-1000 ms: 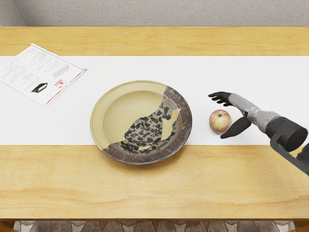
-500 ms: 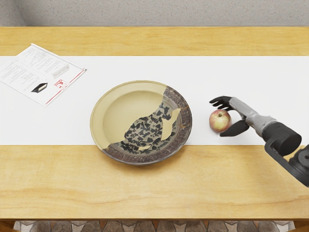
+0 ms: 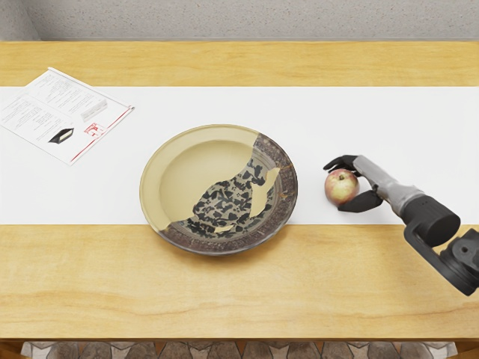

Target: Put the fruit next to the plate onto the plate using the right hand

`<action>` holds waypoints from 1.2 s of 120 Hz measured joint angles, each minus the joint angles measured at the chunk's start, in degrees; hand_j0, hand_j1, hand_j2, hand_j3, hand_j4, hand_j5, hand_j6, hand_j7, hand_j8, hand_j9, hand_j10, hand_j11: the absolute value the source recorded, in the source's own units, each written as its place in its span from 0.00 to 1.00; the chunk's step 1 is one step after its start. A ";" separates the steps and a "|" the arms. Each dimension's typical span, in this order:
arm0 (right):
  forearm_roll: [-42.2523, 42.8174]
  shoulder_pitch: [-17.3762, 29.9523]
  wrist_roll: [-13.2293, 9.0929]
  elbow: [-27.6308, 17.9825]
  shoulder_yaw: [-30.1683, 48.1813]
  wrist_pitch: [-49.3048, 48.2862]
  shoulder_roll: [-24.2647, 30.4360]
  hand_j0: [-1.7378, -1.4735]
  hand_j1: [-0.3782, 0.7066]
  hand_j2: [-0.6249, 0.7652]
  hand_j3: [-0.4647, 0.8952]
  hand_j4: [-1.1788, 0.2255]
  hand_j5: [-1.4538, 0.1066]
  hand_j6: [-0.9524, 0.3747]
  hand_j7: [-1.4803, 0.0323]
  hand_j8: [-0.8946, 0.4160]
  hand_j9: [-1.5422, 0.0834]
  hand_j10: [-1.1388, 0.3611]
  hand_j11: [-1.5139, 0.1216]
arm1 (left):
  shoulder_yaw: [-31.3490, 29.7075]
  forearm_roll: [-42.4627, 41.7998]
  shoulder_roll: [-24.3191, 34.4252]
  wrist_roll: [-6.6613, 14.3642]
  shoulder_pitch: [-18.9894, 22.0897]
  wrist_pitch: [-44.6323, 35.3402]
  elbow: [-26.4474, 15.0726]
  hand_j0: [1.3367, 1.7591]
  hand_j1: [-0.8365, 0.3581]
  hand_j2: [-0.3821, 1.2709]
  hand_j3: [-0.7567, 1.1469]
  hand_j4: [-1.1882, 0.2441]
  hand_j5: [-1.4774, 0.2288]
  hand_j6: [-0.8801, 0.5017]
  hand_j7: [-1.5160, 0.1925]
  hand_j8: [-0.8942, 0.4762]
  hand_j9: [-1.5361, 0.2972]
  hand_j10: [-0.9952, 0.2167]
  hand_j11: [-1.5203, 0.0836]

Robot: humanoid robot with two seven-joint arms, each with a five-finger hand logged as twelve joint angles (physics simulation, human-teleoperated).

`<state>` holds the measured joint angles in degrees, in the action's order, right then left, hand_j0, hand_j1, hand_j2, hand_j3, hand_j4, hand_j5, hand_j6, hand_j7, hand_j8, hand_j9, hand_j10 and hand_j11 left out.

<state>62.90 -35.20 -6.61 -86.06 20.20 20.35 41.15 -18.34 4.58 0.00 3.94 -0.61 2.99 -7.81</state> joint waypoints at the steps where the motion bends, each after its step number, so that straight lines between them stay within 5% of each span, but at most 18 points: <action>1: 0.01 0.01 0.04 0.06 0.00 0.00 -0.01 0.31 0.46 0.43 0.34 0.53 0.57 0.41 0.60 0.42 0.59 0.47 0.57 | 0.00 0.00 0.00 0.00 0.00 0.00 0.00 0.76 0.75 0.26 0.40 0.66 0.68 0.46 0.70 0.47 0.66 0.62 0.75; 30: -0.02 0.00 0.47 0.78 -0.05 -0.07 -0.30 0.33 0.49 0.51 0.34 0.45 0.47 0.44 0.50 0.44 0.50 0.45 0.47 | 0.00 0.00 0.00 0.00 0.00 0.00 0.01 0.76 0.75 0.26 0.40 0.66 0.68 0.46 0.70 0.47 0.66 0.62 0.75; 69: -3.77 -1.16 2.59 0.69 0.63 -2.04 0.75 0.33 0.50 0.55 0.34 0.51 0.35 0.48 0.41 0.48 0.39 0.48 0.36 | -0.02 -0.01 0.00 0.01 0.00 0.00 0.01 0.76 0.75 0.26 0.40 0.66 0.68 0.46 0.70 0.47 0.66 0.62 0.75; 107: -17.64 -2.22 8.11 0.56 11.45 -22.57 6.05 0.33 0.49 0.55 0.34 0.52 0.33 0.50 0.38 0.50 0.36 0.48 0.33 | 0.00 0.00 0.00 0.00 0.00 0.00 0.01 0.76 0.75 0.26 0.40 0.66 0.68 0.46 0.70 0.47 0.66 0.62 0.75; 144: -29.05 -3.60 7.30 -0.69 19.45 -37.93 4.27 0.32 0.46 0.54 0.34 0.51 0.32 0.48 0.38 0.49 0.35 0.48 0.32 | 0.00 0.00 0.00 0.00 0.00 0.00 0.00 0.76 0.75 0.26 0.40 0.66 0.68 0.46 0.70 0.47 0.66 0.62 0.75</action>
<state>33.85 -38.79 0.69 -86.75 39.66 -17.58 45.43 -18.34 4.58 0.00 3.94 -0.61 2.99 -7.81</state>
